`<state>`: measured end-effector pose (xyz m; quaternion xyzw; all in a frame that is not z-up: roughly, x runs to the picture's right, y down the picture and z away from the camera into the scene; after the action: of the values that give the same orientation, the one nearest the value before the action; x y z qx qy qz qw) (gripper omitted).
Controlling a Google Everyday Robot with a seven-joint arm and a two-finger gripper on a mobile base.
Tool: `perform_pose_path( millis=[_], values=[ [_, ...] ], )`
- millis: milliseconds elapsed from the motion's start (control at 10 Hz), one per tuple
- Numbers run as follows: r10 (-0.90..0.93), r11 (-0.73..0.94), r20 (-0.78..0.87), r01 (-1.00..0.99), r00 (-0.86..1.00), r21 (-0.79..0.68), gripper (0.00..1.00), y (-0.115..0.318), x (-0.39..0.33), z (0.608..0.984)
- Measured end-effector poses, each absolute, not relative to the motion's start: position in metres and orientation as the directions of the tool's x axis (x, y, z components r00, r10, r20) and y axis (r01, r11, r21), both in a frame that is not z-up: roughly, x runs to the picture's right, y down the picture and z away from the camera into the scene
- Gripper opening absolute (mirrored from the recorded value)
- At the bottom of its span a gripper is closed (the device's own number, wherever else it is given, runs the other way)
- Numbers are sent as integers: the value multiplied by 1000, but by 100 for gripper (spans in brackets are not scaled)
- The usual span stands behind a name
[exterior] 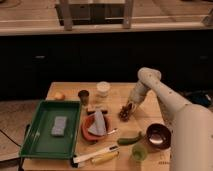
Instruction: Place grapes in table surface
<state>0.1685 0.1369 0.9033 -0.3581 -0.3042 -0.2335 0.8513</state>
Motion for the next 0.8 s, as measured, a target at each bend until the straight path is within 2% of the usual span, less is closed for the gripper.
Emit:
perform_pose_path(
  millis=[200,800],
  values=[
    [-182,630,689,621,701,-466,78,136,168,904],
    [-172,631,697,621,697,-465,80,132,177,903]
  ],
)
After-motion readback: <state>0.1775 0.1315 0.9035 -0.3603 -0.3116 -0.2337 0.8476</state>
